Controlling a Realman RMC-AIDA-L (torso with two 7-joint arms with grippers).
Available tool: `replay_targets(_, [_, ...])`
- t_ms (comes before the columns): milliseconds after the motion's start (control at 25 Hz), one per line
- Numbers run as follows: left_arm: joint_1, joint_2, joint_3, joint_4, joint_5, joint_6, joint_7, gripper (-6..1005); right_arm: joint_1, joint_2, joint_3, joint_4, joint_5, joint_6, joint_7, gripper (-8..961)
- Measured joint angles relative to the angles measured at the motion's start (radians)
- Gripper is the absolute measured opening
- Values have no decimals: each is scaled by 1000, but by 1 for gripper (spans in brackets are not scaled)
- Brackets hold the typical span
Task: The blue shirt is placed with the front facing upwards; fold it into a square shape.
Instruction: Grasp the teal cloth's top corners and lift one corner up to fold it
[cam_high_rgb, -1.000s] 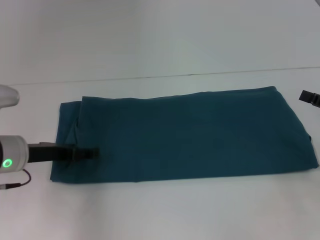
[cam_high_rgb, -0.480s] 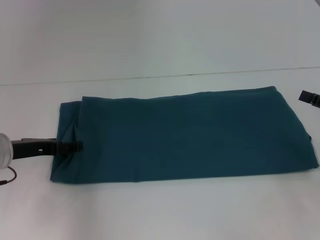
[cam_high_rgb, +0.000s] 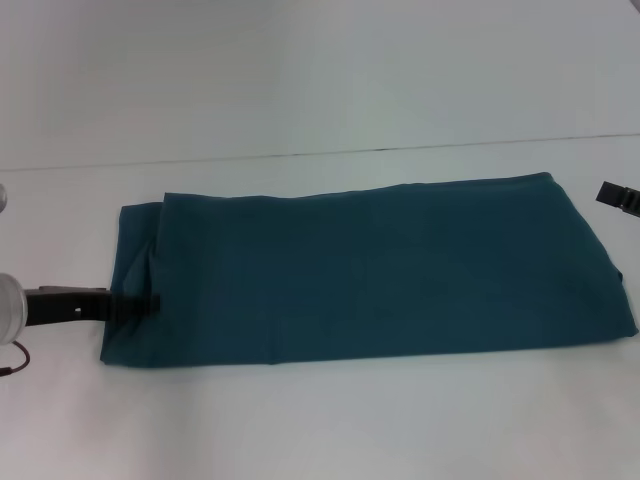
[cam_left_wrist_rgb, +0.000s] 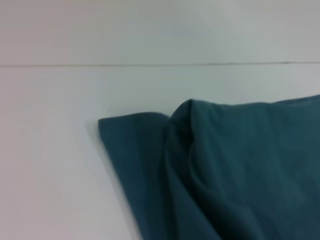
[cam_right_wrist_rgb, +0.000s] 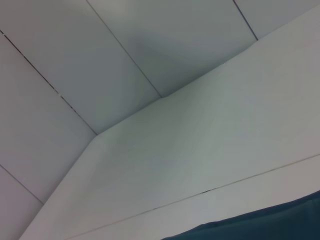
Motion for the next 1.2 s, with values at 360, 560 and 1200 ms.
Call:
replay_targets(360, [-5, 1, 12, -2, 11, 3, -18, 888, 0, 0, 1, 1, 0, 2, 0, 794])
replay_targets(560, [-8, 0, 30, -9, 12, 5, -22, 888, 0, -1, 1, 2, 0, 2, 0, 794])
replay_targets(1200, [-8, 1, 31, -14, 37, -11, -50, 888, 0, -6, 1, 9, 0, 2, -1, 794])
